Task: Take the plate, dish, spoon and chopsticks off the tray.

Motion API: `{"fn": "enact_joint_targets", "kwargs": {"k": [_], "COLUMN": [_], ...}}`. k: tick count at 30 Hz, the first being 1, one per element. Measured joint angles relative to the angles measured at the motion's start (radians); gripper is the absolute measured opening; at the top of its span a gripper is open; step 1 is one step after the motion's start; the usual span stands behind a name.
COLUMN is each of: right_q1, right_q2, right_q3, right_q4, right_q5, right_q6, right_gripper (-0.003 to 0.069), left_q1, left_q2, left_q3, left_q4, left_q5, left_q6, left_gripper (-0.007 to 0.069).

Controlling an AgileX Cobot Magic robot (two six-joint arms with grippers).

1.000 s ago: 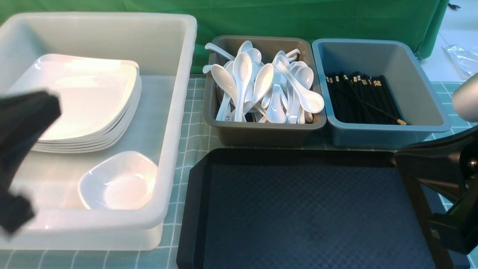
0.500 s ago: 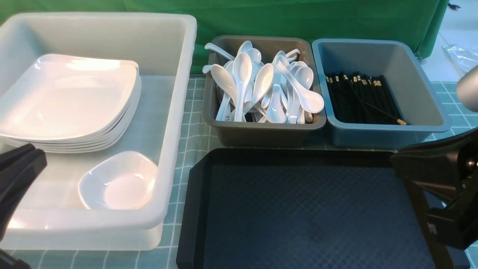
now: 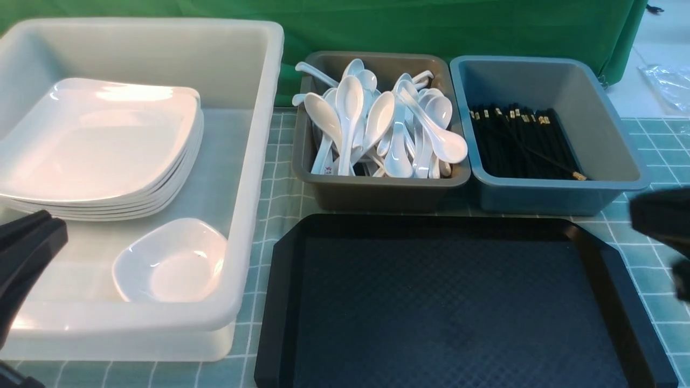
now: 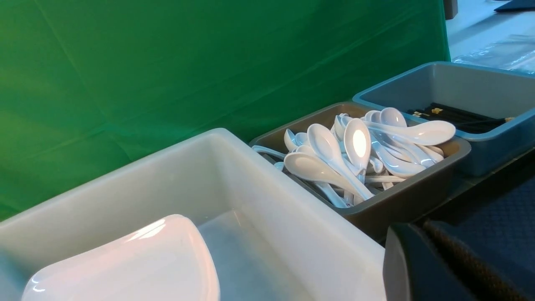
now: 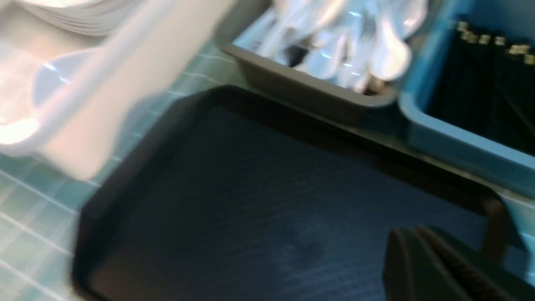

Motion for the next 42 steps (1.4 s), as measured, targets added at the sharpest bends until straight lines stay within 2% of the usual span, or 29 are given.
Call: {"fn": "enact_joint_targets", "kwargs": {"k": [1,2,4,9,13,20,42], "right_q1": [-0.098,-0.135,-0.276,-0.475,-0.552,-0.569,-0.569], "right_q2": [-0.057,-0.094,-0.220,-0.521,-0.722,-0.788,-0.788], "right_q3": [0.090,0.147,0.328,0.651,0.834,0.891,0.891], "right_q4": [0.073,0.104,0.168,0.198,0.200,0.201,0.202], "right_q5": [-0.070,-0.115,-0.257,-0.404,-0.457,-0.377,-0.370], "right_q6": [-0.113,-0.176,-0.257,-0.293,-0.297,-0.267,-0.262], "right_gripper": [0.0016,0.0015,0.0015,0.0015,0.0015,0.0015,0.0035], "left_q1": [0.000,0.000,0.000,0.000,0.000,0.000,0.000], "left_q2": [0.000,0.000,0.000,0.000,0.000,-0.001,-0.001], "left_q3": [0.000,0.000,0.000,0.000,0.000,0.000,0.000], "left_q4": [0.001,0.001,0.002,0.003,0.006,0.013,0.013], "left_q5": [0.000,0.000,0.000,0.000,0.000,0.001,0.002], "left_q6": [0.000,0.000,0.000,0.000,0.000,0.002,0.002], "left_gripper": [0.0011,0.0011,0.0011,0.0013,0.0013,0.0013,0.0013]}}
